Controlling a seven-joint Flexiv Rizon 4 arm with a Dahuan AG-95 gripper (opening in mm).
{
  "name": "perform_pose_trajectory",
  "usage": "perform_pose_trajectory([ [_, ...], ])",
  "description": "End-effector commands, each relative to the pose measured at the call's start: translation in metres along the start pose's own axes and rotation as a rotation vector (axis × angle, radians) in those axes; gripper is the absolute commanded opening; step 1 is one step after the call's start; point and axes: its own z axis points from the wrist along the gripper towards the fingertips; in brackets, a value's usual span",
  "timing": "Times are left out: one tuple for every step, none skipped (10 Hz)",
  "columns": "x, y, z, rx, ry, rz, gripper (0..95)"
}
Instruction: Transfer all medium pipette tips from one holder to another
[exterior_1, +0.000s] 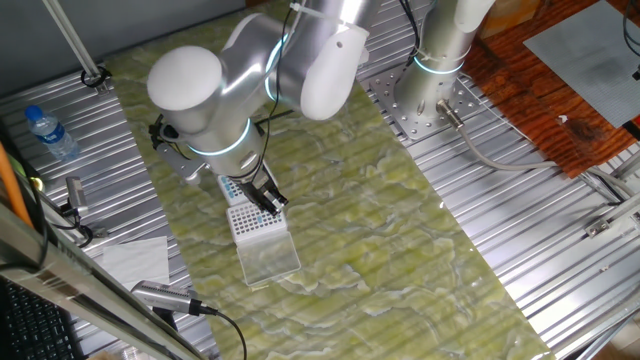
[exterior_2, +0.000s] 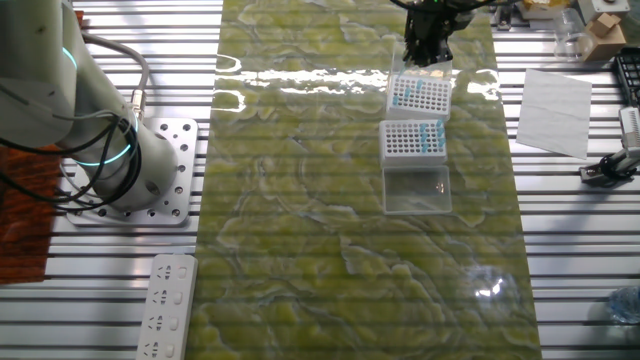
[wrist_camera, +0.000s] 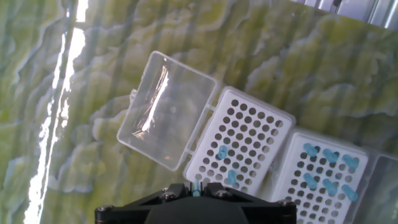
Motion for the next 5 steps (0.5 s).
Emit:
perform_pose_trajectory([
  [0.0025,-0.0017,0.0037,0.004,-0.016,-0.008,0.0],
  [0.0039,-0.0024,0.0057,0.007,-0.02,-0.014,0.0],
  [0.0045,-0.0031,0.0071,0.009,-0.024,-0.018,0.0],
  [0.0051,-0.0032,0.0078,0.011,-0.028,-0.021,0.0],
  [0.0061,-0.0033,0.0086,0.012,-0.033,-0.037,38.0],
])
